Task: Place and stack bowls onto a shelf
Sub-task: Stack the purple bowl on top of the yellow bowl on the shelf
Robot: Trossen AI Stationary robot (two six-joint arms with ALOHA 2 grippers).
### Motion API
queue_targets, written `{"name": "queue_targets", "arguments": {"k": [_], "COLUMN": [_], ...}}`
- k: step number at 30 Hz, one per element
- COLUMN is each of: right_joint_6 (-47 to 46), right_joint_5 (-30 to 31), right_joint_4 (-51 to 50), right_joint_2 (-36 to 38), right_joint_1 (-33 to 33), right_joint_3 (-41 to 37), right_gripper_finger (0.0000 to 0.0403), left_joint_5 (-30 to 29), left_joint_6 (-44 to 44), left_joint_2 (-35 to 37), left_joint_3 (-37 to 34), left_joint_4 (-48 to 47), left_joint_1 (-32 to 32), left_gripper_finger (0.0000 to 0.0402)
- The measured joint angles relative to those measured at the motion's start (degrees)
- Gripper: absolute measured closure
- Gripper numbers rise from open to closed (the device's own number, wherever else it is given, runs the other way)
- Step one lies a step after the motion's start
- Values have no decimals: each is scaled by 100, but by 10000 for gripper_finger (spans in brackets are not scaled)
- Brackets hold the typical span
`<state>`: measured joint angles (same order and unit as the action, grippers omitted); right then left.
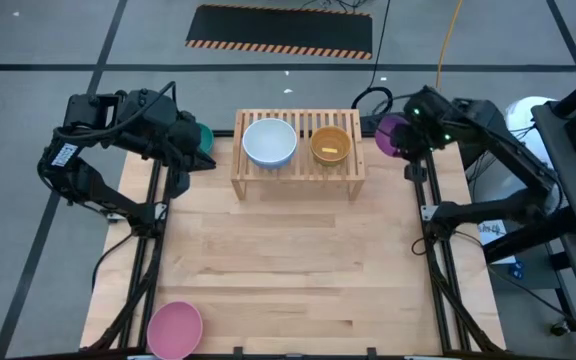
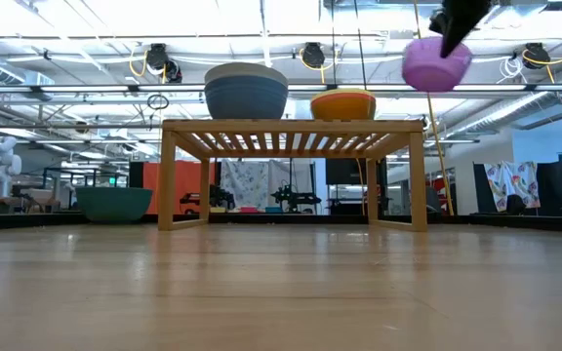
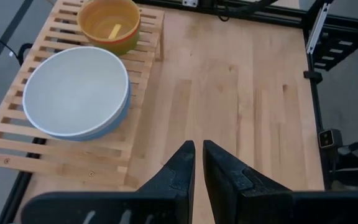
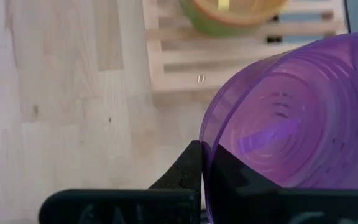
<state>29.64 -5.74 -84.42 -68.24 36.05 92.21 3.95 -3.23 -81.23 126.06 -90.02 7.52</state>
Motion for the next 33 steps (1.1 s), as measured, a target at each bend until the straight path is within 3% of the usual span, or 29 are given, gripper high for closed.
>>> {"name": "queue_targets", "arguments": {"k": [7, 14, 33], "right_joint_6": [289, 667, 1563], "right_joint_5": [-4, -21, 424], "right_joint_4": [-557, -563, 100], "right_joint_2": [-1089, -1921, -2996], "right_joint_1": [-372, -807, -1284], "right_joint_3": [1325, 2077, 2364], "right_gripper_finger": [403, 403, 403], "left_joint_5": [0, 0, 0], "left_joint_6": [73, 305, 453], "left_joint_2": [0, 0, 0], "left_joint_3": [0, 0, 0], "left_joint_4": [0, 0, 0], "left_joint_1": [-1, -1, -1], "left_gripper_finger": [364, 364, 364]}}
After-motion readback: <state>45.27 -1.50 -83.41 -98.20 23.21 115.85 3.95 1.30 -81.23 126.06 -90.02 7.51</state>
